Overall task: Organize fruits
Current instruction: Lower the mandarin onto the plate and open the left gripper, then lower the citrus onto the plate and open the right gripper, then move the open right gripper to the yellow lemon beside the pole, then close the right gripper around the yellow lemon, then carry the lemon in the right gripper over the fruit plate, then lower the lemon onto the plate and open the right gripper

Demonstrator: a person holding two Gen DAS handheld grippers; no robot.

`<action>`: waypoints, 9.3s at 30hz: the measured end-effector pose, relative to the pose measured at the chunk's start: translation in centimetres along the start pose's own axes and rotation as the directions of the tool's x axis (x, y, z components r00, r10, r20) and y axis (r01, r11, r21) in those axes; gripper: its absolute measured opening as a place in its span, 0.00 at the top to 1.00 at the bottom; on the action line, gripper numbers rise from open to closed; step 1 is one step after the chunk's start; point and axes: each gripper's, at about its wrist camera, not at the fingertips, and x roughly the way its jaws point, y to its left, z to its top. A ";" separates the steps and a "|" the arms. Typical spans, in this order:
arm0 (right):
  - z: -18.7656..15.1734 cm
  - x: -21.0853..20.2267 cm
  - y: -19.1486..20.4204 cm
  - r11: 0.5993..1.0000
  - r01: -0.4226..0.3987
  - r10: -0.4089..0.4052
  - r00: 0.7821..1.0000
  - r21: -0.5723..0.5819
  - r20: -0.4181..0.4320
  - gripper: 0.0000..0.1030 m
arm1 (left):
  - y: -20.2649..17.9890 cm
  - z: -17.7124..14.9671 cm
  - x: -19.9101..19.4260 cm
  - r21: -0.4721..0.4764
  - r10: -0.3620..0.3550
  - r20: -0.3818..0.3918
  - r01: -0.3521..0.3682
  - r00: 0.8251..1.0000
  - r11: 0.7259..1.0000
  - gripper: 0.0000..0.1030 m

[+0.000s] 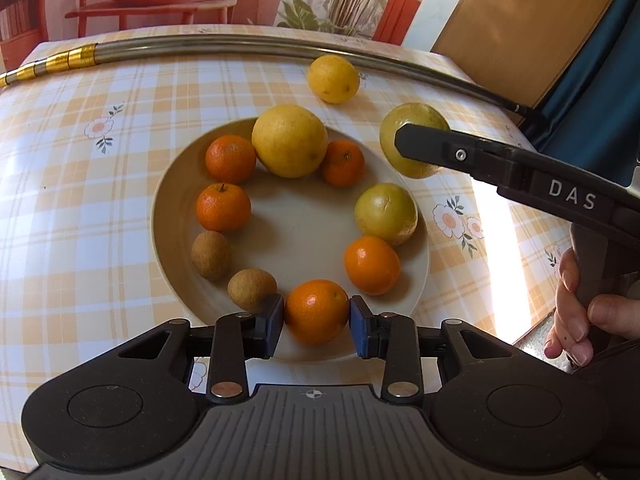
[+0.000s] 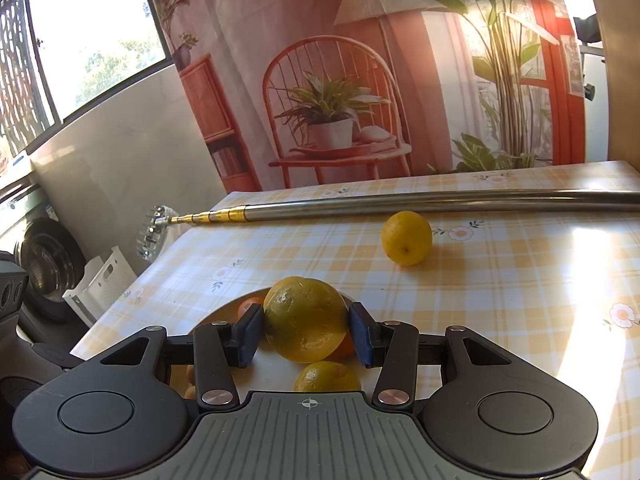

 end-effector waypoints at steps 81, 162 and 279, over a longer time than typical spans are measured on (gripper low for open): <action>-1.7 5.8 7.0 0.948 -0.161 0.093 0.965 -0.274 -0.245 0.25 | 4.1 -0.4 -6.0 -0.299 0.424 0.270 -0.343 0.865 0.890 0.14; 5.3 16.0 -10.2 0.998 0.051 -0.050 0.998 -0.048 0.031 0.42 | 5.7 5.2 -3.3 -0.363 0.508 0.245 -0.408 0.826 0.838 0.14; -1.3 4.3 3.0 0.973 0.010 -0.031 0.996 -0.231 -0.089 0.32 | 2.0 1.8 -5.2 -0.204 0.284 0.266 -0.234 0.921 0.951 0.14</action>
